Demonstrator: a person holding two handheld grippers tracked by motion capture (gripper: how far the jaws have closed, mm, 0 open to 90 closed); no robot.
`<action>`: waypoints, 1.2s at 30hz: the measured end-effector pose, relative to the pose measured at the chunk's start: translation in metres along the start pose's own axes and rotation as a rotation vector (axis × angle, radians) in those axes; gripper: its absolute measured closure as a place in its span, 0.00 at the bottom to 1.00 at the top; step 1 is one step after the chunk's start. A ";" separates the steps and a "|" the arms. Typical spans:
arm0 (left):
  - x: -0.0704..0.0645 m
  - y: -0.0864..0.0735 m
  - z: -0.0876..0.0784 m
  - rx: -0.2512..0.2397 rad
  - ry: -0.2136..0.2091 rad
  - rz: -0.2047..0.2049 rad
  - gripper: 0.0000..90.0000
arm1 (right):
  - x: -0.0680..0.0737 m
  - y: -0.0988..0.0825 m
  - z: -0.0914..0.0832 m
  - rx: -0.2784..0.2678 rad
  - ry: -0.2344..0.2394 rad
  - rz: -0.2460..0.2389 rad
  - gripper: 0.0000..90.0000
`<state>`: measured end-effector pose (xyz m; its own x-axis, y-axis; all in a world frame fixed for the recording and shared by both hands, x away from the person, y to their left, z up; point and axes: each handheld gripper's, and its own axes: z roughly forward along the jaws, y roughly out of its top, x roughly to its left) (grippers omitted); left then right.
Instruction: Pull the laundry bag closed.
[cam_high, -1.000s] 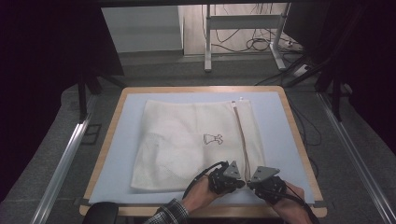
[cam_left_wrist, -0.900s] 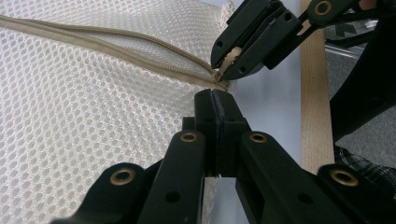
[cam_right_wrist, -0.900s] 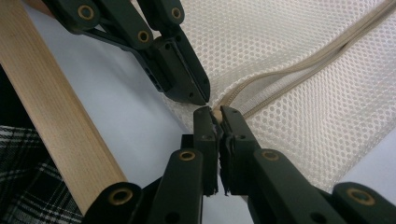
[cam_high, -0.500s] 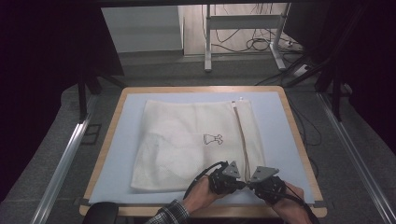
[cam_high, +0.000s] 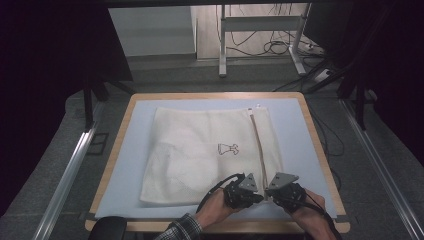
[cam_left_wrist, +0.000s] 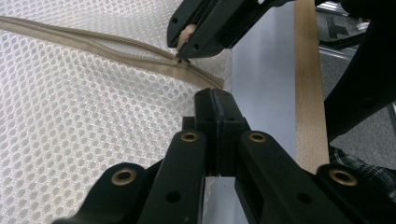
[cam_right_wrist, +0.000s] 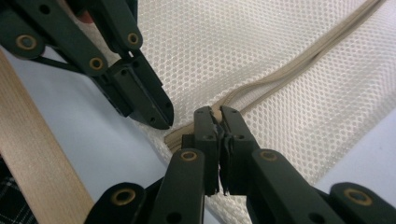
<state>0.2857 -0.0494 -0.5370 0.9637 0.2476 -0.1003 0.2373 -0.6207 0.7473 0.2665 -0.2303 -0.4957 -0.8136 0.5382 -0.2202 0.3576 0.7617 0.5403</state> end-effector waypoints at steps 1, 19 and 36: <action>-0.001 0.000 0.000 -0.005 0.006 -0.001 1.00 | -0.001 0.000 0.002 0.003 0.001 0.005 0.96; -0.006 -0.001 0.000 -0.013 0.035 0.023 1.00 | -0.023 -0.002 0.010 -0.040 0.072 0.111 0.96; -0.006 -0.001 0.000 -0.015 0.036 0.023 1.00 | -0.036 0.001 0.020 -0.048 0.059 0.166 0.96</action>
<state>0.2796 -0.0505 -0.5375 0.9638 0.2600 -0.0594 0.2128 -0.6157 0.7587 0.3053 -0.2417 -0.5034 -0.7711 0.6320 -0.0774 0.4681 0.6451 0.6038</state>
